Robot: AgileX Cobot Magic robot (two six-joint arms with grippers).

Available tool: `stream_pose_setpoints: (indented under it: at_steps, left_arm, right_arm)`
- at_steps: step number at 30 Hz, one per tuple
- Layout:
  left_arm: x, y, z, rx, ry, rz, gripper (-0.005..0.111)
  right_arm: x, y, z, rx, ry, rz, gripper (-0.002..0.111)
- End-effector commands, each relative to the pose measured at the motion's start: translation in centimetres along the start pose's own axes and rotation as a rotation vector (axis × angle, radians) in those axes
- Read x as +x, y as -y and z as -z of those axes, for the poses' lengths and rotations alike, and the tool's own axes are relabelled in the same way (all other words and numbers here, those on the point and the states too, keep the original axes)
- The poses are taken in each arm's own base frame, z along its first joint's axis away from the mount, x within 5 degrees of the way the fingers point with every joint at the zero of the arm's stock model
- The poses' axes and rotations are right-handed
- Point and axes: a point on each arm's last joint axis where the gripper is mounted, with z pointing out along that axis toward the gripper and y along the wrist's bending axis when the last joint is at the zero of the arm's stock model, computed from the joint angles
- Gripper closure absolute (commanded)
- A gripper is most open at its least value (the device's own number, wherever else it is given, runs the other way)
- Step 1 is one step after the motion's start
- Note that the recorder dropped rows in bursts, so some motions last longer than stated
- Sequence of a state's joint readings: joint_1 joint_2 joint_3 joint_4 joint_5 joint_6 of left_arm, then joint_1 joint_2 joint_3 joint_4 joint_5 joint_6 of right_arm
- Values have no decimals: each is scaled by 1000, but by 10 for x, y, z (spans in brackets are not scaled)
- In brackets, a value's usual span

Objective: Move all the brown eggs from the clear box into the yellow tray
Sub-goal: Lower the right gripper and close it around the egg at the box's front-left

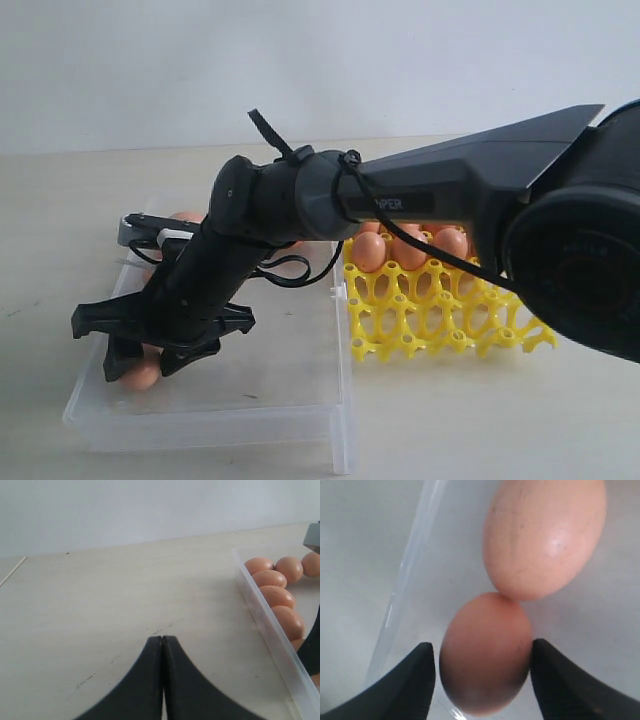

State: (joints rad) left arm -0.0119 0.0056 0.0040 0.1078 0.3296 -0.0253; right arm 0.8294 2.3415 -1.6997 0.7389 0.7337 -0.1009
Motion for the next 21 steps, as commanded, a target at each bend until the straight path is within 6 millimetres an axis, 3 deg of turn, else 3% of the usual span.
stream_pose_setpoints:
  at_steps: [1, 21]
  left_arm:
    - [-3, 0, 1, -1, 23, 8, 107]
    - [-3, 0, 1, -1, 23, 8, 107]
  right_arm:
    - [0, 1, -4, 7, 1, 8, 52]
    - [-6, 4, -3, 33, 70, 37, 52]
